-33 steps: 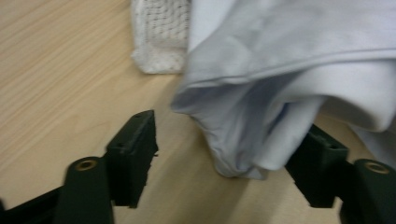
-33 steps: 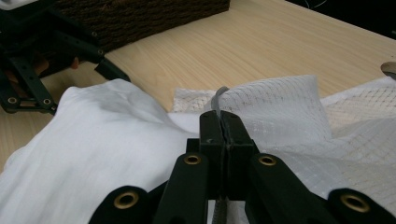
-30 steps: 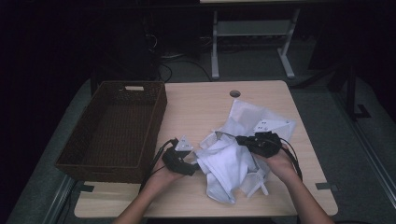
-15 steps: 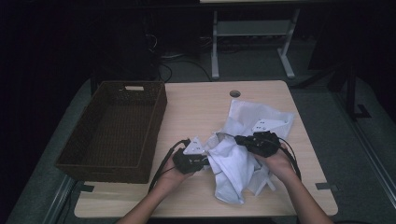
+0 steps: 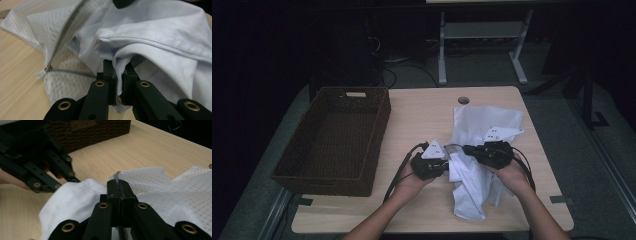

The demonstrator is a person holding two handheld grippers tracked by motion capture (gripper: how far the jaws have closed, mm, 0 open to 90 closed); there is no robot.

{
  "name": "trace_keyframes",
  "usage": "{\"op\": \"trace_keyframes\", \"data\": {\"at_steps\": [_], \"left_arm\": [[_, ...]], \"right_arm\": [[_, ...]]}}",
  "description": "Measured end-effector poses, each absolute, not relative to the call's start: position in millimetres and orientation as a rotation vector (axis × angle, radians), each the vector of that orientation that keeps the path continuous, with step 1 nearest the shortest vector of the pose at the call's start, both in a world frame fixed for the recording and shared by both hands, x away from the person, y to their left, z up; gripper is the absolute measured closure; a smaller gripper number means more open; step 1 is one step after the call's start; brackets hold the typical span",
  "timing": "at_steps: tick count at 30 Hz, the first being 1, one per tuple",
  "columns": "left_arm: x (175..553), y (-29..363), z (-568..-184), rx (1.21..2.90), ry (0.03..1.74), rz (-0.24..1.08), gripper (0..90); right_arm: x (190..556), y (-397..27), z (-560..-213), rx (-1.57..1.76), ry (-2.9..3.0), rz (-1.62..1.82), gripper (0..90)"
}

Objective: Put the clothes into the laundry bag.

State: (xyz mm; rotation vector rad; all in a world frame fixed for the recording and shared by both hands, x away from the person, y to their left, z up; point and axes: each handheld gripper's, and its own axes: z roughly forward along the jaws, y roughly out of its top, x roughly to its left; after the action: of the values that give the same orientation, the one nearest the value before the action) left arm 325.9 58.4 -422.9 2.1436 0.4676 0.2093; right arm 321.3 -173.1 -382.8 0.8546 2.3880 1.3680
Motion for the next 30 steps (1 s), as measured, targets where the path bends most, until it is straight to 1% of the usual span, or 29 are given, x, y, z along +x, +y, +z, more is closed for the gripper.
{"op": "trace_keyframes", "data": {"at_steps": [6, 16, 24, 27, 30], "left_arm": [[332, 47, -425, 2.129, 0.491, 0.205, 85.1], [348, 28, -430, 2.092, 0.581, 0.244, 85.1], [362, 21, -437, 2.078, 0.638, 0.251, 84.4], [364, 20, -437, 2.080, 0.647, 0.250, 81.2], [364, 24, -436, 2.100, 0.656, 0.247, 73.4]], "right_arm": [[317, -173, -377, 0.829, 2.395, 1.382, 88.6], [310, -174, -369, 0.801, 2.402, 1.406, 88.6], [307, -175, -368, 0.799, 2.410, 1.409, 88.6], [308, -177, -370, 0.805, 2.408, 1.410, 88.6], [309, -179, -372, 0.808, 2.412, 1.412, 88.6]]}}
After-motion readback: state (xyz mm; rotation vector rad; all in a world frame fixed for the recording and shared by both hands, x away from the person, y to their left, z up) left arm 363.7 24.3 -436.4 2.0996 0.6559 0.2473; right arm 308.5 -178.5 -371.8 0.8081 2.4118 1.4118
